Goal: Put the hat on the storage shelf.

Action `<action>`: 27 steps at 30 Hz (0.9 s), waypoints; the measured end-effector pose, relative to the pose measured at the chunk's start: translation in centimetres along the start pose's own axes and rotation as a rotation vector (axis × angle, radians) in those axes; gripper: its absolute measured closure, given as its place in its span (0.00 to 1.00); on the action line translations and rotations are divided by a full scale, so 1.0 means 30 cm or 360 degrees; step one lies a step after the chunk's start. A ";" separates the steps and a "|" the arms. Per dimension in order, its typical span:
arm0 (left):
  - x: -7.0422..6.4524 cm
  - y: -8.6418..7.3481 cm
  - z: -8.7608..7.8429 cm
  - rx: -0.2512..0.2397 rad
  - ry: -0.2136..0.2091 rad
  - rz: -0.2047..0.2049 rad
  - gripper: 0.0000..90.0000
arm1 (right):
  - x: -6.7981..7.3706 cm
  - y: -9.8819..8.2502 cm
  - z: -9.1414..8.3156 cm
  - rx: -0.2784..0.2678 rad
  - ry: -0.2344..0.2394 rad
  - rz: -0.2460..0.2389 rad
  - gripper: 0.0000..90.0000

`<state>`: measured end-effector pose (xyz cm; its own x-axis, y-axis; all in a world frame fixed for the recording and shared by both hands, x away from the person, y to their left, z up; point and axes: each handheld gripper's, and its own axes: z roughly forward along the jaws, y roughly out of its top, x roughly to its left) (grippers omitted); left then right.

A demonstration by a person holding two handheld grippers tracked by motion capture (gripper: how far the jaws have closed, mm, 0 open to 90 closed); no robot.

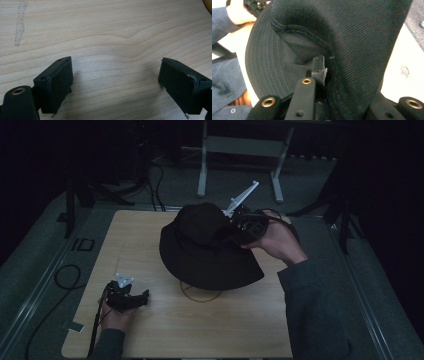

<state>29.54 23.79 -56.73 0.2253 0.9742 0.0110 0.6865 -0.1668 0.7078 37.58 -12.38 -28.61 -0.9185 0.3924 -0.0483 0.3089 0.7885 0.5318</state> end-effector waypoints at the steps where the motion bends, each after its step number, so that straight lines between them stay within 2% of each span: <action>1: 0.000 0.000 0.000 0.0000 -0.0001 -0.0001 0.14 | 0.000 0.002 0.005 0.0005 -0.0006 0.0010 0.86; 5: 0.000 0.000 0.000 0.0000 -0.0001 0.0000 0.14 | 0.000 0.014 0.043 0.0036 -0.0014 0.0026 0.83; 13: -0.001 0.000 0.001 0.0000 -0.0003 0.0000 0.14 | 0.006 0.038 0.070 0.0035 -0.0030 0.0048 0.76; 19: -0.002 0.001 0.001 -0.0001 -0.0002 0.0000 0.14 | 0.014 0.046 0.086 0.0056 -0.0042 0.0062 0.66; 23: -0.002 0.001 0.001 -0.0002 -0.0002 -0.0001 0.14 | 0.013 0.049 0.091 0.0063 -0.0070 0.0099 0.56; 27: -0.002 0.001 0.002 -0.0002 -0.0002 -0.0001 0.14 | 0.015 0.050 0.091 0.0046 -0.0087 0.0118 0.49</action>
<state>29.58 23.71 -56.74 0.2258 0.9741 0.0098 0.6857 -0.1661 0.7087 38.32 -9.73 -30.15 -0.8782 0.4750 -0.0561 0.3834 0.7692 0.5112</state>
